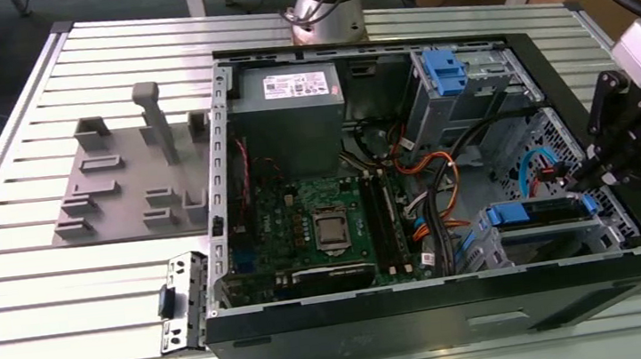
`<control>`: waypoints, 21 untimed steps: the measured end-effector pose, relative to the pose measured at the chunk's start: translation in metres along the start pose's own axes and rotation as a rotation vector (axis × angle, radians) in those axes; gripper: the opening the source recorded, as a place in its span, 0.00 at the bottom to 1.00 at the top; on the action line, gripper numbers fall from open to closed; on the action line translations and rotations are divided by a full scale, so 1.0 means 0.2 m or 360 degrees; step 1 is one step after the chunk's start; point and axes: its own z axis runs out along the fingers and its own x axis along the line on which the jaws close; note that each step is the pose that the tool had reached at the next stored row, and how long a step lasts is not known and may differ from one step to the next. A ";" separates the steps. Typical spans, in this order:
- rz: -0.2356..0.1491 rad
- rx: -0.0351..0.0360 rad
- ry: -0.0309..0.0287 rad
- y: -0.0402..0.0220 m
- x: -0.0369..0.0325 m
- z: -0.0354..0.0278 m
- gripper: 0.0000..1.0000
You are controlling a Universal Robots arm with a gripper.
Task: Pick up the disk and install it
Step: 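Insert the first disk wire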
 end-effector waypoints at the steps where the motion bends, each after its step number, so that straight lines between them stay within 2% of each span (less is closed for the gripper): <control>1: 0.0000 0.0000 -0.00001 0.005 0.003 0.002 0.16; 7: 0.0000 0.0000 0.00018 0.022 0.024 0.012 0.16; 8: 0.0000 0.0000 0.00042 0.025 0.027 0.014 0.16; 11: 0.0003 0.0000 0.00195 0.033 0.030 0.019 0.16; 13: 0.0004 0.0000 0.00247 0.033 0.030 0.025 0.16; 21: 0.0005 0.0000 0.00253 0.041 0.031 0.042 0.16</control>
